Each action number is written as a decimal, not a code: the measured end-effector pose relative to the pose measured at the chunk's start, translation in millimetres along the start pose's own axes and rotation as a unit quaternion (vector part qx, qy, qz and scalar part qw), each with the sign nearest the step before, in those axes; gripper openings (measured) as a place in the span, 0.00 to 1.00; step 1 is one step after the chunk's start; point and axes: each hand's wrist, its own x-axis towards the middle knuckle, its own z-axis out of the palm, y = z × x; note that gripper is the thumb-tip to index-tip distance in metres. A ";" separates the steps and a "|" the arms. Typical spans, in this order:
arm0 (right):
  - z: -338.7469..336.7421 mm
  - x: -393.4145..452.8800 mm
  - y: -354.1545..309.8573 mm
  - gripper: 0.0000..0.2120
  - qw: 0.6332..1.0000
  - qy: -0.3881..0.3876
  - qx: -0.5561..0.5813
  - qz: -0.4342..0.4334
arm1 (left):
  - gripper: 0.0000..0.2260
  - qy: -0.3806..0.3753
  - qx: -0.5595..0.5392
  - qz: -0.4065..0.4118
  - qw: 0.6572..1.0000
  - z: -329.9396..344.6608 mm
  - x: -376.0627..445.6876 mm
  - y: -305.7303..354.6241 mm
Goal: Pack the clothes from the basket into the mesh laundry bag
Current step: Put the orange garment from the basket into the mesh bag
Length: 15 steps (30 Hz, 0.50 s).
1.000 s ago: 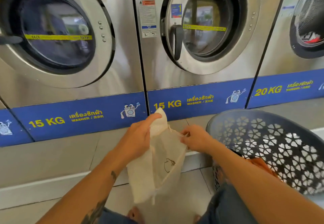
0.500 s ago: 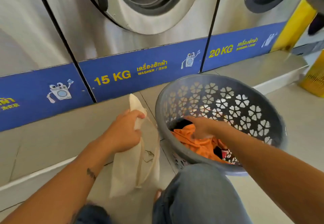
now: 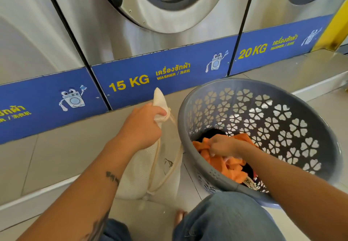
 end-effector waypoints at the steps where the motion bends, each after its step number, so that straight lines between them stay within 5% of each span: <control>1: -6.1 -11.1 -11.9 0.03 0.997 0.039 0.053 -0.042 | 0.23 0.008 -0.002 -0.003 1.000 -3.3 -0.7 0.1; 4: -27.3 -51.7 -48.8 0.05 0.967 0.166 0.107 -0.162 | 0.22 0.015 -0.017 -0.016 1.000 -13.3 -4.1 -1.0; 7: -40.6 -89.7 -83.8 0.06 0.921 0.206 0.204 -0.259 | 0.23 0.030 -0.054 -0.031 0.998 -23.6 -8.9 -0.4; 11: -19.1 -107.9 -133.5 0.04 0.863 0.329 0.235 -0.304 | 0.24 0.056 -0.132 -0.057 0.988 -39.7 -13.5 0.2; 13: 6.5 -105.5 -150.7 0.05 0.881 0.310 0.190 -0.303 | 0.24 0.070 -0.189 -0.074 0.977 -44.5 -17.9 -2.1; 15: 29.6 -102.4 -157.5 0.03 0.933 0.171 0.022 -0.315 | 0.23 0.079 -0.219 -0.087 0.969 -46.3 -23.8 -4.6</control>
